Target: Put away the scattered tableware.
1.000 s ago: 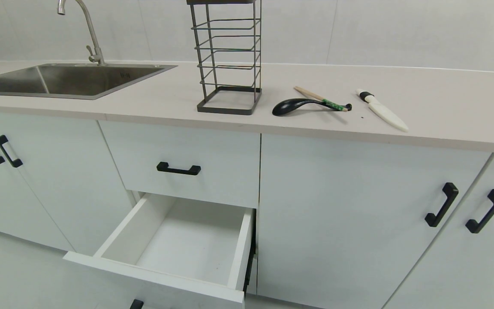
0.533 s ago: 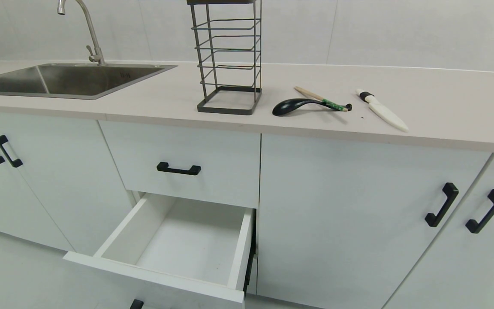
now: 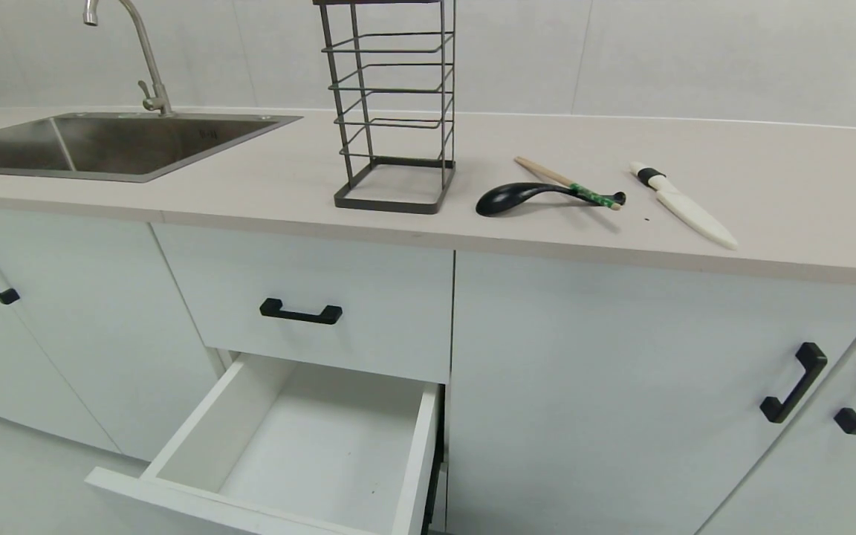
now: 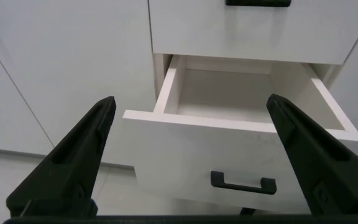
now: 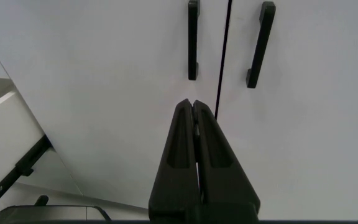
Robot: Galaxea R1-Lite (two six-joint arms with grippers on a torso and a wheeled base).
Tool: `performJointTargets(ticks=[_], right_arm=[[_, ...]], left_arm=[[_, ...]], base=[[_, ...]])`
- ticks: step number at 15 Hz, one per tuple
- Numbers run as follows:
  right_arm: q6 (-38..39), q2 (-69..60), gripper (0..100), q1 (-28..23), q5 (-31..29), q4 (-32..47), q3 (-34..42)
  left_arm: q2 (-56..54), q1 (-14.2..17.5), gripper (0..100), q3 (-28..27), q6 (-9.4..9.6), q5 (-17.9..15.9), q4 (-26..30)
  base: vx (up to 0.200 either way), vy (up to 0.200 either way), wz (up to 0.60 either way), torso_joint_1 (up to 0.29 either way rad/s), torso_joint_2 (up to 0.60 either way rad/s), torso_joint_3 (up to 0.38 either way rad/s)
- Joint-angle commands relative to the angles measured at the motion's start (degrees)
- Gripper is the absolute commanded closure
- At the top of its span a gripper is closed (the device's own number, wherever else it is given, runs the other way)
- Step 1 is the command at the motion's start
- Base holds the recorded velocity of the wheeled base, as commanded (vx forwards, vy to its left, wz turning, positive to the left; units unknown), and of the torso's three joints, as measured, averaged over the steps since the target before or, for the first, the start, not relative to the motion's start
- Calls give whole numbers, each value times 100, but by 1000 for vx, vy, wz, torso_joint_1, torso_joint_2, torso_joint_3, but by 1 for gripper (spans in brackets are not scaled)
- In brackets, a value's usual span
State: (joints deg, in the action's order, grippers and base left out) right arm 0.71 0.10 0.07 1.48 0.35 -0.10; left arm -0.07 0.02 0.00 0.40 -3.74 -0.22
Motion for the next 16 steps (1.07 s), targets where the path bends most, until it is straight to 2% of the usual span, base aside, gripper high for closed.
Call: performJointTargets(ticks=[1,2,11,16], right_arm=[[0,8,100,1,2,0,1],[0,8,100,1,2,0,1],[0,8,100,1,2,0,1],[0,8,100,1,2,9,1]], left_arm=[[7,-2,0,0,4,-4,-4],[7,-2,0,0,-5,-4,-4],[7,-2,0,0,-14,23,-4],[7,-2,0,0,-14,23,-4]], base=[[0,0,600,2,2,2],[0,0,600,7,2,7],[0,0,0,7,-7,-4],[0,0,0,217,-128,-108]])
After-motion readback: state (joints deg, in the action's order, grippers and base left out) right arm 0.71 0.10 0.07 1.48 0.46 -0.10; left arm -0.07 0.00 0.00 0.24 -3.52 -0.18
